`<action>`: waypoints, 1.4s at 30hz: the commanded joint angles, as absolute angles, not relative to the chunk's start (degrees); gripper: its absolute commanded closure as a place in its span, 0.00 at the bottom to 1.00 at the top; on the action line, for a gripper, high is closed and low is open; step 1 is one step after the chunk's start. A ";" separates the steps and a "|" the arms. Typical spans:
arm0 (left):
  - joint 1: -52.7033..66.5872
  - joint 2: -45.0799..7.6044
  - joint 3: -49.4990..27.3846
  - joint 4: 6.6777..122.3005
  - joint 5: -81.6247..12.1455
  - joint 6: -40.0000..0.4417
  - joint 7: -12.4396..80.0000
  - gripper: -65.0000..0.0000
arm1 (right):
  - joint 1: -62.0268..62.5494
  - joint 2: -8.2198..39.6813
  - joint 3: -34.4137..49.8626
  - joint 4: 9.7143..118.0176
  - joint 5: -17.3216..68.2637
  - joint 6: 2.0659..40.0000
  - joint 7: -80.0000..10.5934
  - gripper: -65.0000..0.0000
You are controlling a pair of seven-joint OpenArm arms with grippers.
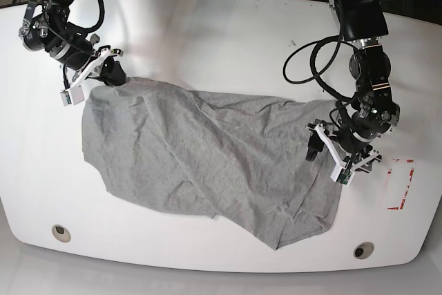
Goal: Layout the t-shirt on the table in an organized manner, then fold the t-shirt properly
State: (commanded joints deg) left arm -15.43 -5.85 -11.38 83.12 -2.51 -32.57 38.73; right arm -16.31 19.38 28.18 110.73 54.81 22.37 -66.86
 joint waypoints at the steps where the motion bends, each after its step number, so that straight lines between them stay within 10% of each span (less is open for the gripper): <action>1: -15.87 -5.85 -11.38 81.80 -2.51 -32.57 38.29 0.24 | -16.31 19.38 28.18 110.73 54.81 22.37 -66.86 1.00; 42: -18.51 -4.35 -10.95 62.64 -2.77 -29.23 30.02 0.24 | -15.43 19.38 28.18 108.35 54.81 22.37 -66.86 1.00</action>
